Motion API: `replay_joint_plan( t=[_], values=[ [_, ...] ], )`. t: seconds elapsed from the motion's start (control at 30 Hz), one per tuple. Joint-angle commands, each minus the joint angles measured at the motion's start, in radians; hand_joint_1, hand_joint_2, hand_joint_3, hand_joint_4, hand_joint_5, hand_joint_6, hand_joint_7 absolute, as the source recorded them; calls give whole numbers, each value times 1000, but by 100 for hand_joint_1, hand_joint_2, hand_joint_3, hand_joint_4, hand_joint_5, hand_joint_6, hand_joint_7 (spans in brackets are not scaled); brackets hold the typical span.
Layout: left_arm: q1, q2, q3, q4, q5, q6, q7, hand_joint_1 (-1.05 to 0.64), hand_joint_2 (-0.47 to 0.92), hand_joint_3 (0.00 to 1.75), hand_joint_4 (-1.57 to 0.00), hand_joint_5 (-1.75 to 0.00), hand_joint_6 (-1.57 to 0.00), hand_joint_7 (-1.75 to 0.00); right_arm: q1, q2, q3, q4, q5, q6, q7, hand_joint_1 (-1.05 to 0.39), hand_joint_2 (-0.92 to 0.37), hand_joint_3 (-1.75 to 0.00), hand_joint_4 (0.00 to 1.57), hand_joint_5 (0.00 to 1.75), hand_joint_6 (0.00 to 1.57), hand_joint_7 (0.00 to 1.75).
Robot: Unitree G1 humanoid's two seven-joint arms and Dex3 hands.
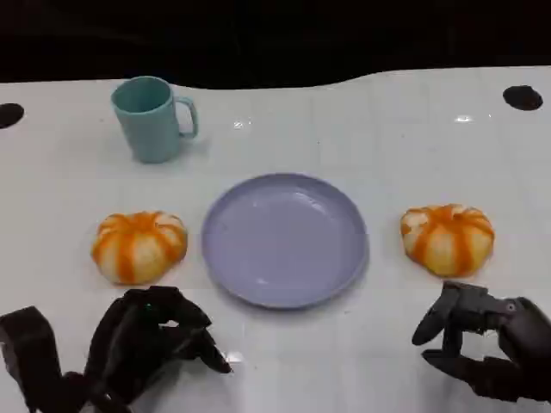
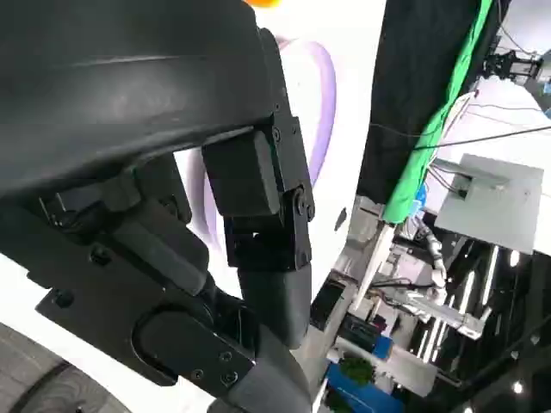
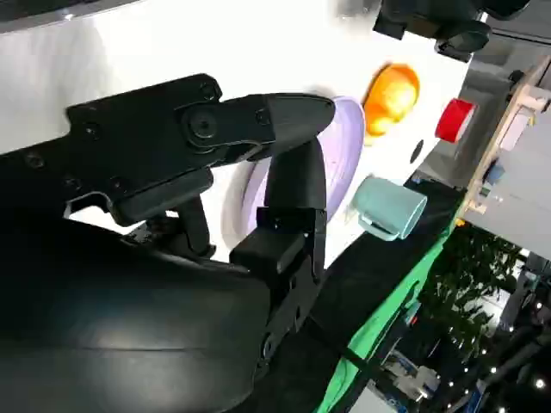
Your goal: Grasp the bread from the table and place it into the plate.
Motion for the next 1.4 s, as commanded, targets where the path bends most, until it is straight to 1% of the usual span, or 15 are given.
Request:
replay_joint_plan(
  t=[0.03,0.13,0.53,0.7,0.83,0.87,0.97,1.03,1.17,1.2,1.27,1.3,1.33,1.4],
  values=[
    [-1,20,7,-1,-6,5,-5,-105,68,0,-157,-60,-157,-33,-3,-3,-11,7,-1,-8,-6,-45,-92,-22,67,164,65,117],
    [-1,19,8,1,-7,3,-6,-105,68,0,-157,-60,-157,-32,-5,-2,-11,14,2,-16,-4,-45,-92,-22,67,164,66,116],
    [1,19,7,-6,-7,11,-3,-105,68,0,-157,-60,-157,-33,0,-4,-10,1,-1,-3,-4,-43,-92,-21,67,166,66,118],
    [-1,20,6,-1,-1,-2,-3,-105,68,1,-157,-60,-157,-33,0,-5,-10,0,-3,1,-5,-44,-92,-22,66,169,65,121],
    [-4,17,9,3,-9,6,-8,-105,68,0,-157,-60,-157,-33,-2,-4,-15,3,-8,-17,-15,-43,-92,-22,66,169,65,121],
    [-5,17,9,5,-7,4,-6,-105,68,0,-157,-60,-157,-32,-2,-5,-18,-3,-13,-20,-21,-44,-92,-22,66,168,64,121],
    [-5,14,8,6,-6,1,-3,-105,68,0,-157,-60,-157,-32,-5,-23,-28,-31,-82,-55,-67,-44,-92,-23,63,164,61,119],
    [-5,13,7,5,-6,2,-2,-105,68,0,-157,-60,-157,-32,-13,-37,-39,-42,-150,-93,-113,-46,-92,-23,61,151,59,112],
    [-7,13,6,10,-1,-6,-2,-105,68,0,-157,-60,-157,-32,-25,-71,-66,-82,-293,-122,-204,-48,-92,-21,54,122,57,83],
    [-8,13,6,11,-1,-7,-2,-105,68,0,-157,-60,-157,-32,-26,-80,-72,-95,-328,-120,-227,-50,-92,-21,52,112,57,72],
    [-8,14,5,13,1,-11,-1,-105,68,0,-157,-60,-157,-32,-30,-97,-82,-123,-397,-109,-271,-52,-92,-21,50,103,58,59],
    [-9,14,5,13,1,-8,0,-105,69,0,-157,-60,-157,-32,-35,-107,-88,-137,-432,-104,-293,-53,-92,-21,48,94,59,47],
    [-11,14,6,14,-2,-2,0,-105,68,0,-157,-60,-157,-32,-41,-115,-93,-150,-463,-97,-313,-54,-92,-20,47,79,62,30],
    [-13,13,7,17,-7,7,-3,-105,67,0,-157,-60,-157,-32,-48,-127,-95,-167,-502,-79,-339,-55,-92,-18,47,60,63,14]
  ],
)
